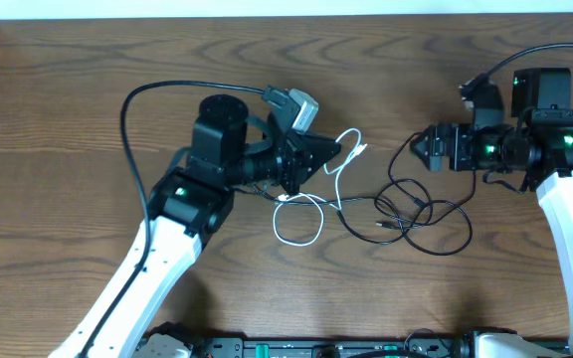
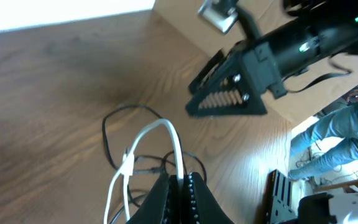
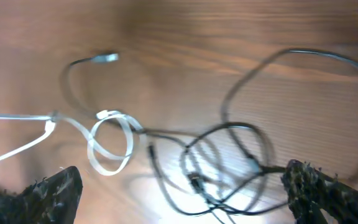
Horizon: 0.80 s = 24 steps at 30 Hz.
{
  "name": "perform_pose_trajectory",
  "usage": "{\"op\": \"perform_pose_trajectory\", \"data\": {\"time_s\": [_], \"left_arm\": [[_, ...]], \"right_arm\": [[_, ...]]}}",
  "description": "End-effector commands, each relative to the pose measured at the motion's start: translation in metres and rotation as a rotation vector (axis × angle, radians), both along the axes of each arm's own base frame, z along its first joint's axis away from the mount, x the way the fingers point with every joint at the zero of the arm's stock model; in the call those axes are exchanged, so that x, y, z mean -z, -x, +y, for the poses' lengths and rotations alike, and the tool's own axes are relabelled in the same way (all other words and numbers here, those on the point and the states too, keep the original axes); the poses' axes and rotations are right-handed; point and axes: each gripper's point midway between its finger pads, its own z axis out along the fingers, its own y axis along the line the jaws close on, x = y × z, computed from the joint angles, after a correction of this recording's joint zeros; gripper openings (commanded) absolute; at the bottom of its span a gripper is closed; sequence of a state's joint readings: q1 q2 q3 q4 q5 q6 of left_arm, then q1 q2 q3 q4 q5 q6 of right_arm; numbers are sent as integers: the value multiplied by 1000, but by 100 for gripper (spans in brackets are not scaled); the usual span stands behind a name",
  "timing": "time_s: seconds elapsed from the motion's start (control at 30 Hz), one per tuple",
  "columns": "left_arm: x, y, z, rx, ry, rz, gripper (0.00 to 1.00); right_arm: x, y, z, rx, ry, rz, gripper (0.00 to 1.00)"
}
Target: Untangle cables
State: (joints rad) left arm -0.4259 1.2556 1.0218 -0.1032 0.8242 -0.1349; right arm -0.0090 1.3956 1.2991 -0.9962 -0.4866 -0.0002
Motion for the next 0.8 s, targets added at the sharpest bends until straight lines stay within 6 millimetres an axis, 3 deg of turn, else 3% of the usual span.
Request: {"op": "perform_pose_trajectory", "data": {"time_s": [0.0,0.13,0.33,0.5,0.77], "left_arm": [[-35,6,6,-23,63,-63,8],[-65,12,8,-36,138,-117,8],[-76,14,10,-50,178,-90,8],[-78,10,16,-72,191,-77,8],[-93,16,22,-84,222,-92,8]], "right_arm": [[-19,15,33,-185,-102,-61,99],[-1,32,63,-388,-95,-102,99],[30,41,107,-538,-137,-180,99],[34,50,140,-654,-227,-282,99],[37,46,163,-667,-281,-386,99]]}}
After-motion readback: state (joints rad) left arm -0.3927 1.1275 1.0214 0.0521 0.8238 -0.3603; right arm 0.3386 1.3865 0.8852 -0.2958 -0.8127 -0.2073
